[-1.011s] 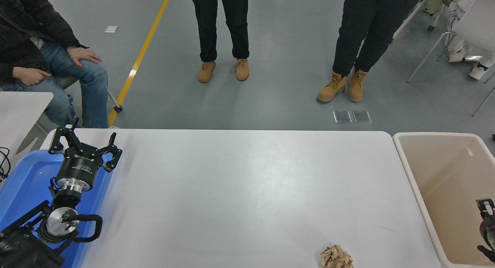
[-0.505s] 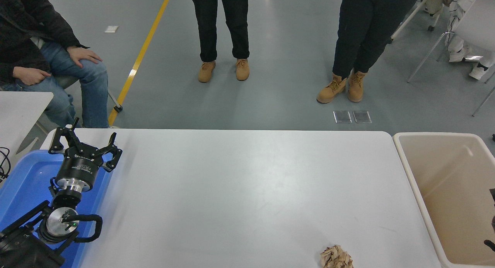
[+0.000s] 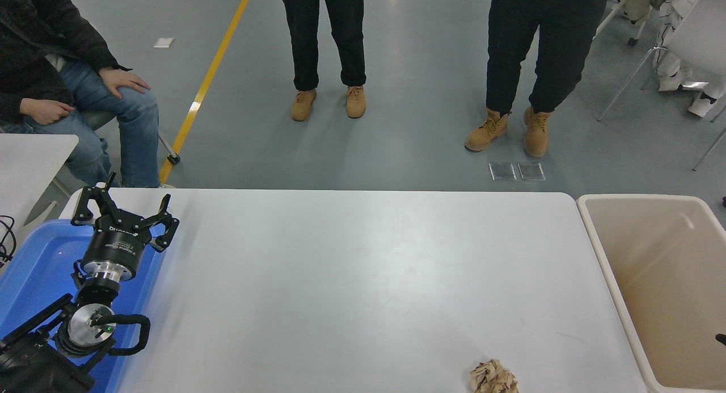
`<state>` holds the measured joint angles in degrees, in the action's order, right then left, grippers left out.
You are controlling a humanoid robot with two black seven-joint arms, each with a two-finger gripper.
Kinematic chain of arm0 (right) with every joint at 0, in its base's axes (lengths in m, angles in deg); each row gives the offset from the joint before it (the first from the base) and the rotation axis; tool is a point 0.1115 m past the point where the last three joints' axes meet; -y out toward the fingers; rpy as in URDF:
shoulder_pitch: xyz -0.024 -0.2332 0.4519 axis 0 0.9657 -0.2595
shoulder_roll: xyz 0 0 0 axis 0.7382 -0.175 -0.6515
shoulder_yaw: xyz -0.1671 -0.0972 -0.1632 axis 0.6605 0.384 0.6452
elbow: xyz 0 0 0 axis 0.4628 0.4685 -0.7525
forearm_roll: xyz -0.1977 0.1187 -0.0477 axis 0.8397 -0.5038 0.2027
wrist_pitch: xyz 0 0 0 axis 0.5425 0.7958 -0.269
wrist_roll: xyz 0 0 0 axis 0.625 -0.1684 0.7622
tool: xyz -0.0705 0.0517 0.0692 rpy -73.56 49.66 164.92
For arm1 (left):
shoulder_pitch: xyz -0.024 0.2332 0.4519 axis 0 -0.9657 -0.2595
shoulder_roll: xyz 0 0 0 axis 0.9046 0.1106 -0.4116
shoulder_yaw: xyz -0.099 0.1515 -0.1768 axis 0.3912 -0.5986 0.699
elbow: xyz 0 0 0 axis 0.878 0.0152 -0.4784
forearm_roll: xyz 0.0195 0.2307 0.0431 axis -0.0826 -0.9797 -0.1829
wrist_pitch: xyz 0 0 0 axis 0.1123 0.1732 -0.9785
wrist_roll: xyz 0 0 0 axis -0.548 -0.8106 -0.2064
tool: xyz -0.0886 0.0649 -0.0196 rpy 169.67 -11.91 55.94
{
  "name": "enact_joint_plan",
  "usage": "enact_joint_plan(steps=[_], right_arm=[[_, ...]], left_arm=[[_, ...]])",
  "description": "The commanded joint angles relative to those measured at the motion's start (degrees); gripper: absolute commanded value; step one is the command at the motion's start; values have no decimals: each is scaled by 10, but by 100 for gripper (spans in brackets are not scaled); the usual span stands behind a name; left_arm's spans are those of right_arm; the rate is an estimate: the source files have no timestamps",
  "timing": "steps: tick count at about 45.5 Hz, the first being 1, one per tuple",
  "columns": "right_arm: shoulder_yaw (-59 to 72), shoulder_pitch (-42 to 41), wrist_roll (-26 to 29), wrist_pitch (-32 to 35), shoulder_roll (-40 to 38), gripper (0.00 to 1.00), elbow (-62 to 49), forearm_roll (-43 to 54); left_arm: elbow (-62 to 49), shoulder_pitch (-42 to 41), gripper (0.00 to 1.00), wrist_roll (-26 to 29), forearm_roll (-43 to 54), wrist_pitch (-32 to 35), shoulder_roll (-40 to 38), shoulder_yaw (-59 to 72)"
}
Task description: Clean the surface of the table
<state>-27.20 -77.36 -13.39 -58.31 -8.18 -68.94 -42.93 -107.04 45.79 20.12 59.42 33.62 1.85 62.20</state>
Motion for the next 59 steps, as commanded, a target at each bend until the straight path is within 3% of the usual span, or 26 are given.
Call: enact_joint_plan(steps=[1, 6, 13, 24, 33, 59], right_arm=[[-11, -4, 1, 8, -6, 97, 9, 2], [-33, -7, 1, 15, -22, 97, 34, 3], [-89, -18, 1, 30, -103, 97, 130, 13], [-196, -27, 3, 31, -191, 97, 260, 143], [-237, -24, 3, 32, -310, 97, 442, 213], [-310, -28, 3, 123, -365, 97, 555, 413]], left_arm=[[0, 0, 99, 0, -1, 0, 0, -1], [0, 0, 99, 0, 0, 0, 0, -1], [0, 0, 99, 0, 0, 0, 0, -1], [0, 0, 99, 1, 0, 0, 0, -1], [0, 0, 99, 0, 0, 0, 0, -1], [0, 0, 99, 0, -1, 0, 0, -1]])
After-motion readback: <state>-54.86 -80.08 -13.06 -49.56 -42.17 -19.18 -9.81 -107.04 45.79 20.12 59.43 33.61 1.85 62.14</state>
